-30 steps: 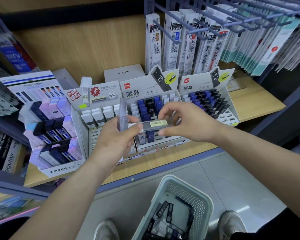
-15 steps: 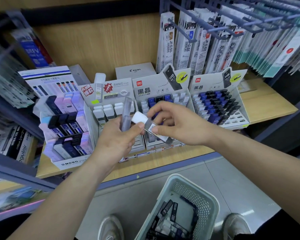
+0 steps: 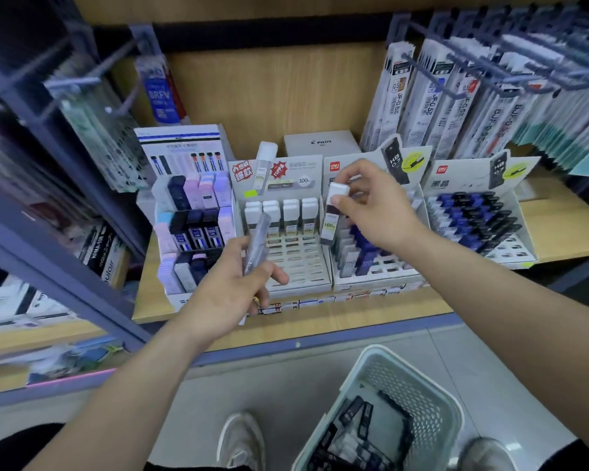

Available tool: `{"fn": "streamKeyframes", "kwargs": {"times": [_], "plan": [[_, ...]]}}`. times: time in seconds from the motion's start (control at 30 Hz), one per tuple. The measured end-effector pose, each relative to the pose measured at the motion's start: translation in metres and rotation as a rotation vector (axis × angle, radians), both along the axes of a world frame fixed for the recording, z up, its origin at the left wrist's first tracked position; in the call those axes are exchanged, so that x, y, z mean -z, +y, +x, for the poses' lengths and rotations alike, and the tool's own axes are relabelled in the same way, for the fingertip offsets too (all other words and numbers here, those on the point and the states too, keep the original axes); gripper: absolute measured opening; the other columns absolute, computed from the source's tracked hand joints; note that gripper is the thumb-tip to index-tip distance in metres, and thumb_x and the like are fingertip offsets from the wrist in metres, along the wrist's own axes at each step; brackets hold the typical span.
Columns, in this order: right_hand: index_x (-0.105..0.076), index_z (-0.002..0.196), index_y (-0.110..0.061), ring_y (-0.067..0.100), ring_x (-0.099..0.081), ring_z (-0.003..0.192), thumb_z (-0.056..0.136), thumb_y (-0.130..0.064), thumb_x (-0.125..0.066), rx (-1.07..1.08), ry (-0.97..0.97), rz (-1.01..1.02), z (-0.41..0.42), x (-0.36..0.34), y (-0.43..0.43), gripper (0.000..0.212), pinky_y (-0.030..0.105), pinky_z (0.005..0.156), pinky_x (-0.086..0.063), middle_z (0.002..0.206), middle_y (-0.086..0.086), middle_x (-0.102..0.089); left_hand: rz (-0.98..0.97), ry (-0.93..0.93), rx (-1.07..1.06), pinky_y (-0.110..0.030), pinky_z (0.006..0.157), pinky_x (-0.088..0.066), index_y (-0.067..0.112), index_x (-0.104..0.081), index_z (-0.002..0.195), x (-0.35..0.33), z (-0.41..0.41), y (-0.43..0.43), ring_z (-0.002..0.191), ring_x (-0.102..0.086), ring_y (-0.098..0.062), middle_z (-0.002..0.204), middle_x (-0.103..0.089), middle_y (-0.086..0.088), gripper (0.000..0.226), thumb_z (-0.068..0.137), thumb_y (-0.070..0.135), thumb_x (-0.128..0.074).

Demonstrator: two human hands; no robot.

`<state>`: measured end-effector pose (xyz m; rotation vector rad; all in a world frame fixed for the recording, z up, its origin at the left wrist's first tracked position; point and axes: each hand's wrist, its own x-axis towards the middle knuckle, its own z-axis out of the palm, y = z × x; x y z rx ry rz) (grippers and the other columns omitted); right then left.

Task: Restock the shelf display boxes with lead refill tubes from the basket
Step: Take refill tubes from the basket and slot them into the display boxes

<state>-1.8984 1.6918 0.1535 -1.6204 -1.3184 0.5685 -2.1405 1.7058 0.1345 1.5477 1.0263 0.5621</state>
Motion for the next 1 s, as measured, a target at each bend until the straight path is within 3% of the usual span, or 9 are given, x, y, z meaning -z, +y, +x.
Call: {"fn": "streamKeyframes", "kwargs": {"times": [0.1, 0.2, 0.37, 0.5, 0.7, 0.9, 1.0], "plan": [[-0.059, 0.088, -0.024, 0.013, -0.064, 0.084, 0.085, -0.012, -0.073, 0.022, -0.087, 0.030, -0.010, 0.005, 0.019, 0.019, 0.041, 0.078, -0.055, 0.087, -0.009, -0.066, -0.019, -0.015, -0.021, -0.032, 0.052, -0.046, 0.019, -0.039, 0.120, -0.003, -0.010, 0.002, 0.057, -0.056, -0.020, 0.093, -0.075, 0.001, 0.020, 0.104, 0.018, -0.049], [-0.059, 0.086, -0.027, 0.015, -0.062, 0.082, 0.083, -0.012, -0.075, -0.043, -0.162, 0.019, -0.030, 0.011, 0.032, 0.022, 0.040, 0.078, -0.055, 0.084, -0.011, -0.062, -0.039, -0.020, -0.064, -0.036, 0.056, -0.054, 0.019, -0.049, 0.112, -0.004, -0.021, 0.006, 0.058, -0.057, -0.018, 0.093, -0.074, 0.000, 0.010, 0.102, 0.019, -0.052], [-0.059, 0.082, -0.025, 0.008, -0.062, 0.066, 0.082, -0.015, -0.079, -0.090, -0.206, 0.022, -0.061, 0.023, 0.054, 0.022, 0.015, 0.061, -0.046, 0.080, -0.009, -0.065, 0.025, -0.005, -0.178, -0.028, 0.051, -0.051, 0.008, -0.061, 0.103, 0.002, -0.041, 0.012, 0.058, -0.056, -0.014, 0.092, -0.069, -0.010, 0.008, 0.098, 0.015, -0.060], [-0.056, 0.080, -0.032, 0.002, -0.062, 0.069, 0.082, -0.015, -0.079, -0.080, -0.220, -0.002, -0.072, 0.034, 0.064, 0.029, 0.005, 0.056, -0.038, 0.080, -0.012, -0.064, 0.016, 0.002, -0.205, -0.030, 0.055, -0.056, 0.008, -0.064, 0.103, 0.004, -0.052, 0.013, 0.056, -0.056, -0.013, 0.090, -0.070, -0.009, 0.011, 0.097, 0.017, -0.062], [-0.062, 0.082, -0.025, 0.009, -0.063, 0.070, 0.083, -0.014, -0.078, -0.122, -0.257, -0.004, -0.074, 0.032, 0.062, 0.020, 0.015, 0.064, -0.049, 0.079, -0.008, -0.067, 0.043, 0.008, -0.227, -0.028, 0.053, -0.055, 0.012, -0.068, 0.101, 0.002, -0.056, 0.016, 0.056, -0.056, -0.010, 0.089, -0.070, -0.008, 0.012, 0.096, 0.022, -0.064], [-0.069, 0.088, -0.019, 0.008, -0.066, 0.075, 0.087, -0.012, -0.075, -0.179, -0.296, -0.003, -0.081, 0.031, 0.060, 0.009, 0.009, 0.068, -0.048, 0.081, -0.008, -0.068, 0.056, -0.006, -0.259, -0.025, 0.052, -0.054, 0.018, -0.070, 0.100, 0.000, -0.059, 0.017, 0.057, -0.057, -0.009, 0.083, -0.071, -0.001, 0.009, 0.096, 0.024, -0.065], [-0.071, 0.095, -0.017, 0.013, -0.066, 0.082, 0.089, -0.012, -0.072, -0.172, -0.405, 0.024, -0.080, 0.034, 0.063, 0.007, 0.021, 0.077, -0.053, 0.089, -0.005, -0.069, 0.056, -0.008, -0.266, -0.024, 0.051, -0.053, 0.018, -0.070, 0.100, 0.000, -0.060, 0.018, 0.056, -0.056, -0.008, 0.082, -0.071, 0.000, 0.009, 0.096, 0.024, -0.064]]}}
